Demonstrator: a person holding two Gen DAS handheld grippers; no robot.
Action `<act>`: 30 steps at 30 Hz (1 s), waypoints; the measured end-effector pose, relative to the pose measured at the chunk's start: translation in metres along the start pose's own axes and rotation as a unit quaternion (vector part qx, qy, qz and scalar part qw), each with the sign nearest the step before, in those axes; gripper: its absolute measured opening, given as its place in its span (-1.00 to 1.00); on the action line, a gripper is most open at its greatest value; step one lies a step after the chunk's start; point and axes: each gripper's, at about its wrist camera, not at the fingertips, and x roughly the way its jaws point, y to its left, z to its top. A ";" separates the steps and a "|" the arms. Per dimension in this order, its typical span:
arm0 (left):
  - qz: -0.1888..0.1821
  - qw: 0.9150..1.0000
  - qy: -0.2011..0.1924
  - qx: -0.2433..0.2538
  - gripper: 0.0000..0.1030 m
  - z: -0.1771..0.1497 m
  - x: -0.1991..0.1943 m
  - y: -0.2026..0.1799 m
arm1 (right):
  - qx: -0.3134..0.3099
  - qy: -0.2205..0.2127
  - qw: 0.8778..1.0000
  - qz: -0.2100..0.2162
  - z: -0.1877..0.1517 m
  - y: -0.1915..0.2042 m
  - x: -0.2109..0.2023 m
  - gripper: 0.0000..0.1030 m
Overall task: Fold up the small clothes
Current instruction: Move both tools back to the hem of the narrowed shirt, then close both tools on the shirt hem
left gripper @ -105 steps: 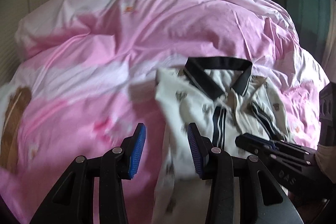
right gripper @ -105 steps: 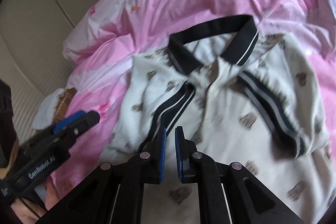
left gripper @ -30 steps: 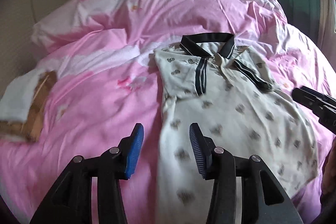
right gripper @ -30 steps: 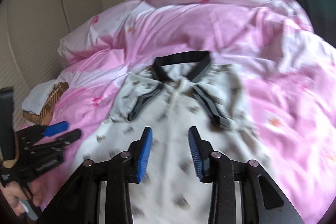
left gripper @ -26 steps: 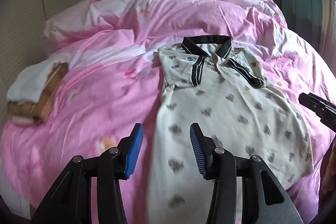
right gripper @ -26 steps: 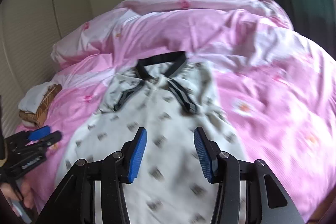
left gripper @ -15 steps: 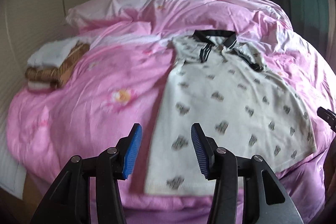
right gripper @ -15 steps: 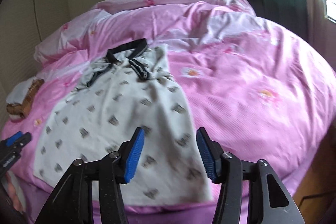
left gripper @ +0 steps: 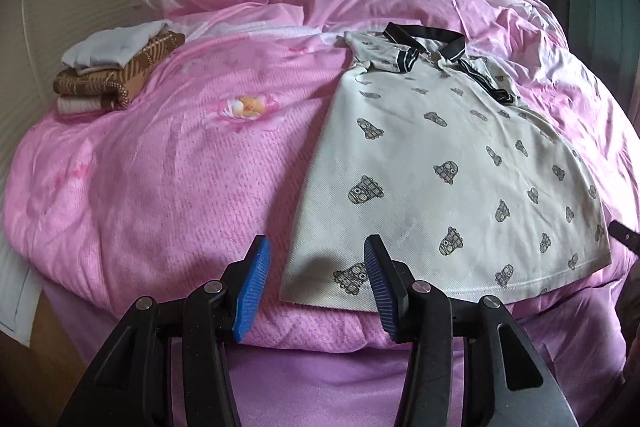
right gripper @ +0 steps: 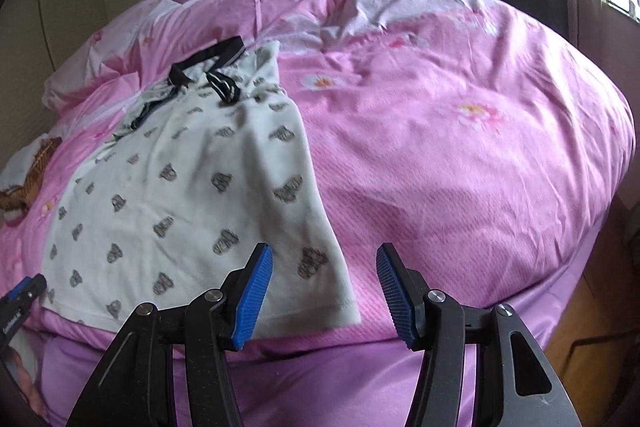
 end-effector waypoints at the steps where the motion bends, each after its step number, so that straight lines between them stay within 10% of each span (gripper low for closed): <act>1: 0.001 1.000 -0.001 -0.003 -0.07 -0.001 -0.001 0.000 | 0.001 0.005 1.000 -0.001 -0.002 -0.001 0.001 0.08; 30: 0.015 0.998 0.034 -0.054 -0.26 -0.005 0.012 0.003 | 0.029 0.054 0.998 0.023 -0.008 -0.018 0.021 0.08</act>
